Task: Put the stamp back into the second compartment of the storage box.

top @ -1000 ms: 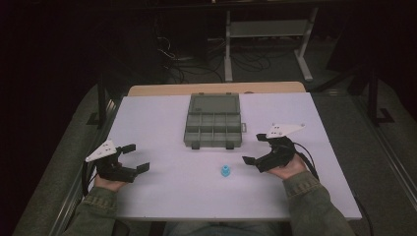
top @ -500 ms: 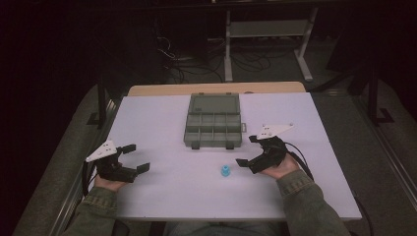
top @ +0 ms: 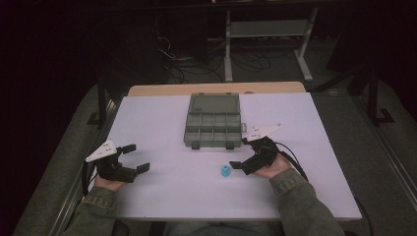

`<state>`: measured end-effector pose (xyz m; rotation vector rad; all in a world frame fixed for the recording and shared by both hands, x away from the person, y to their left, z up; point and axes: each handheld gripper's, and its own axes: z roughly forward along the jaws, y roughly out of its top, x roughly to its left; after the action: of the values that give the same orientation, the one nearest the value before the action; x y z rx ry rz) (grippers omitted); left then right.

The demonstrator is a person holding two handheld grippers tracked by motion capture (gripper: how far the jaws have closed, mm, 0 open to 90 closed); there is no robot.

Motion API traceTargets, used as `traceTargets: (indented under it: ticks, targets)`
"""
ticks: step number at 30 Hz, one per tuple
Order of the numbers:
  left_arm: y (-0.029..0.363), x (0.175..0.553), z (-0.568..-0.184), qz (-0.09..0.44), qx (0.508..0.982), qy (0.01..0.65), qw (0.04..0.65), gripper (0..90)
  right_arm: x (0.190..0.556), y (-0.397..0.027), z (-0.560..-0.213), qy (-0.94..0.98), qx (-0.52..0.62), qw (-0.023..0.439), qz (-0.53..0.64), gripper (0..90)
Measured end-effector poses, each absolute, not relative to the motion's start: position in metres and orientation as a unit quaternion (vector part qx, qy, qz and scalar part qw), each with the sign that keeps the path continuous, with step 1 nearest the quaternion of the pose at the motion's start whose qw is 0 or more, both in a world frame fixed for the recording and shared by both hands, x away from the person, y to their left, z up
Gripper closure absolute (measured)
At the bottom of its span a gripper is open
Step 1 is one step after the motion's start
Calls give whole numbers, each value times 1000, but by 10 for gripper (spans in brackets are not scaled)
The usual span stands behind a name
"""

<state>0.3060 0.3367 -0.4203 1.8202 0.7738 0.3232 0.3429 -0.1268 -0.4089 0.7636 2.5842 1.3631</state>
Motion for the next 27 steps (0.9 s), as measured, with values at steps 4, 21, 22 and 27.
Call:
traceTargets:
  ticks: [4,21,22,27]
  targets:
    - [337,306,-420,136,765,325,539,0,343,-121,-411,858,247,57,448,1]
    - [336,306,-420,136,767,323,538,0,343,-107,-423,877,238,35,416,4]
    - [336,306,-420,136,767,322,537,0,343,-106,-423,879,235,34,414,5]
    - [335,306,-420,134,764,324,542,0,343,-101,-426,884,230,28,406,6]
